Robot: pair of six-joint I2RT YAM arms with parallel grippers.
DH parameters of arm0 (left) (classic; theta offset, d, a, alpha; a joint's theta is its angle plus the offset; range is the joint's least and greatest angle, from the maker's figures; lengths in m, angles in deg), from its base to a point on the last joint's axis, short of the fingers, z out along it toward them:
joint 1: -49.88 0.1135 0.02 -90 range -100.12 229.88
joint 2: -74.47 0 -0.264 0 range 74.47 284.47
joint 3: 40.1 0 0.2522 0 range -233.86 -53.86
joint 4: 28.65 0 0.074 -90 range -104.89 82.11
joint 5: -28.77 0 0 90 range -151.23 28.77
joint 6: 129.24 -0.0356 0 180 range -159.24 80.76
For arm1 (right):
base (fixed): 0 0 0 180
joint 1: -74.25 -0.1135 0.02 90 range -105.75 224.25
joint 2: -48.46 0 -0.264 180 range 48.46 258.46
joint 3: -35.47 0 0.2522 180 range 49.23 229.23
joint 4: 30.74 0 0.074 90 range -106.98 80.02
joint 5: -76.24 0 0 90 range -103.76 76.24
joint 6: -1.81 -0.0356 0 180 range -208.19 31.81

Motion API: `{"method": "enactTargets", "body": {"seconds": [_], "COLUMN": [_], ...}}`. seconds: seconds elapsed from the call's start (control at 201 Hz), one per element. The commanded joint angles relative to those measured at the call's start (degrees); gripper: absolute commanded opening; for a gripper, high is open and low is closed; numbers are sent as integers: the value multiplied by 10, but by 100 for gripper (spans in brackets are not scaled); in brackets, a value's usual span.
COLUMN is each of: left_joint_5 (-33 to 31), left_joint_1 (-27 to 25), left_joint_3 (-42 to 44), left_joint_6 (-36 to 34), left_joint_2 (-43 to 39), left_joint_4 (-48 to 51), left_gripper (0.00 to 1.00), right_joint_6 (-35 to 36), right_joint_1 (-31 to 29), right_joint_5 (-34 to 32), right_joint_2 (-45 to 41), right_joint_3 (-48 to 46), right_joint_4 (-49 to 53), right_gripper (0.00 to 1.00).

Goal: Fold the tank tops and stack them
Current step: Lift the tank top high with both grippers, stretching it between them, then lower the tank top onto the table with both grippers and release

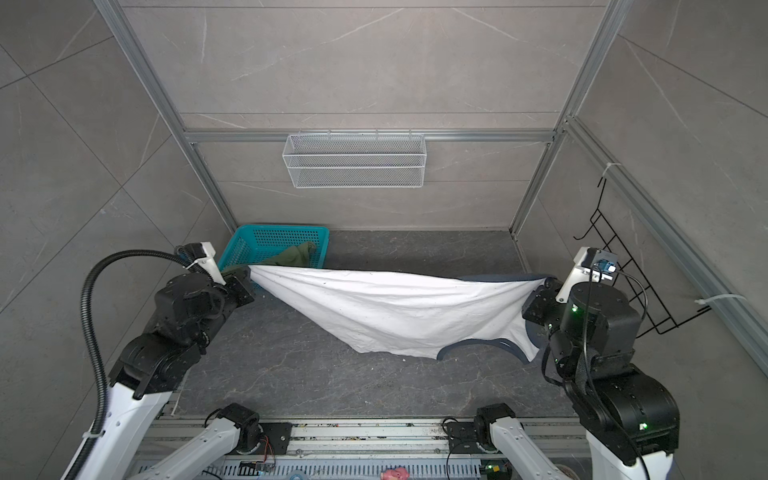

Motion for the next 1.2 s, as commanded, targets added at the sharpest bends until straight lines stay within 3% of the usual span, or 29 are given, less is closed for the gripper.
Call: {"method": "enactTargets", "body": {"seconds": [0.0, 0.189, 0.428, 0.578, 0.767, 0.936, 1.11, 1.2], "left_joint_5": [-81, -104, -50, 4, 47, 66, 129, 137], "left_joint_1": [3, 4, 3, 4, 3, 3, 2, -1], "left_joint_3": [20, 46, 34, -15, -61, -66, -86, -116], "left_joint_6": [1, 21, -1, -18, -19, 4, 19, 16], "left_joint_2": [-45, -87, -125, -145, -128, -23, 194, 314], "left_joint_4": [-25, -11, -36, -40, -38, -28, -36, -45], "left_gripper": [0, 0, 0, 0, 0, 0, 0, 0], "right_joint_6": [8, -17, 10, 15, -3, -29, -39, -45], "right_joint_1": [3, 3, 3, 4, 2, 1, 3, 29], "right_joint_5": [-15, -20, 53, 96, 33, -58, -110, -100], "right_joint_2": [-15, -21, -75, -100, -80, 3, 129, 201], "right_joint_3": [-12, -36, -34, 11, 47, 18, -52, -64], "right_joint_4": [-12, 9, -35, -41, -9, 11, -37, -68], "right_gripper": [0, 0, 0, 0, 0, 0, 0, 0]}}
